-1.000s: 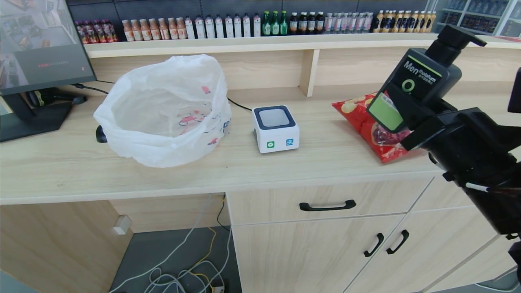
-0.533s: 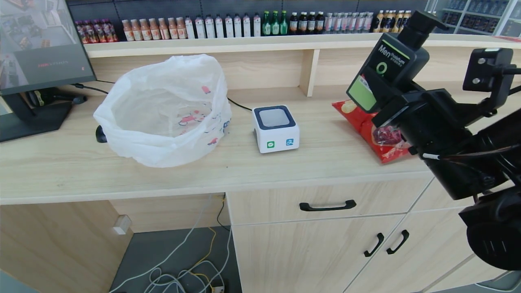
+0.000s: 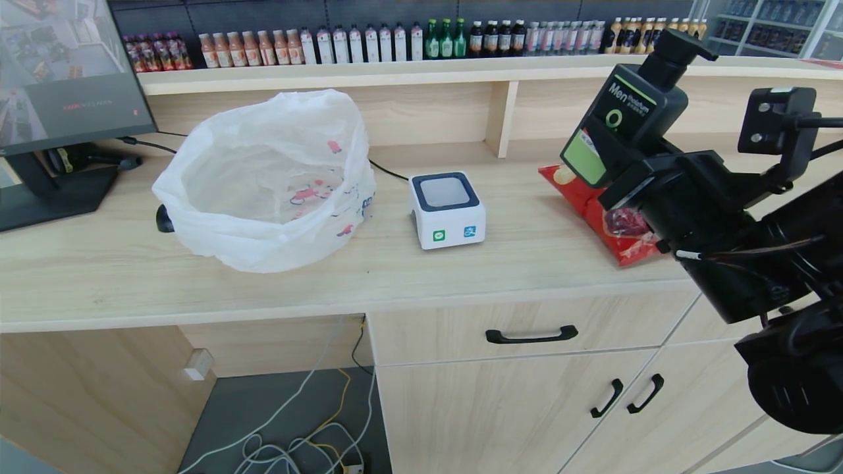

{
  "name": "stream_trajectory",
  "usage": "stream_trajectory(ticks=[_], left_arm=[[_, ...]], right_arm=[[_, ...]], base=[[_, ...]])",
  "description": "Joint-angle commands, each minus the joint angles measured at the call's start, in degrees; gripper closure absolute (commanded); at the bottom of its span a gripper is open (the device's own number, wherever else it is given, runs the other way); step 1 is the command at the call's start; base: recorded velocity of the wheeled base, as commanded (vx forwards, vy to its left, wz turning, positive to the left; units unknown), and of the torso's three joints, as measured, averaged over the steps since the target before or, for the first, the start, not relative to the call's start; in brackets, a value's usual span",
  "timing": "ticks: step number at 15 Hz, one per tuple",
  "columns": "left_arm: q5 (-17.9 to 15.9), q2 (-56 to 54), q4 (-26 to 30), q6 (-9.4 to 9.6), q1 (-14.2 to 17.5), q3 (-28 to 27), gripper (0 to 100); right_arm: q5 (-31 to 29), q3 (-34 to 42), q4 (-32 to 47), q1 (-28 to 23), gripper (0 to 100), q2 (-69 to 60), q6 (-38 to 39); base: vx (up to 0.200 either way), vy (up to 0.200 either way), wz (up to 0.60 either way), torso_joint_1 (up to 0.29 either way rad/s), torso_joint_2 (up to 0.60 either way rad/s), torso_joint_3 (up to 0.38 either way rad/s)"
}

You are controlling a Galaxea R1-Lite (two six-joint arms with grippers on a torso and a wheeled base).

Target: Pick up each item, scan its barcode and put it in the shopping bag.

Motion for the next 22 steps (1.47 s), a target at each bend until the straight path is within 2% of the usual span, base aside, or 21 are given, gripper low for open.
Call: stream_trajectory(ticks=[1,6,16,22], left_arm=[[0.0,0.0,0.0,-0.02,0.0,0.0,0],[0.0,0.0,0.0,0.16,0.0,0.0,0],[0.0,0.0,0.0,0.16,0.0,0.0,0],[0.0,0.0,0.0,0.16,0.0,0.0,0]], right_arm=[[0.0,0.1,0.1,0.0,100,0.3,0.0],[-0.1,2.2,0.1,0.0,100,-1.2,0.0],[0.0,0.0,0.1,0.6,100,1.1,0.4],[-0.9,0.3,0.1,0.8,100,2.5,8.8]], base=[[0.000,0.200,0.00,-0.002,0.01,0.012],[0.000,0.200,0.00,0.005,0.00,0.000],[0.000,0.000,0.00,0.000,0.00,0.000],[0.000,0.000,0.00,0.000,0.00,0.000]])
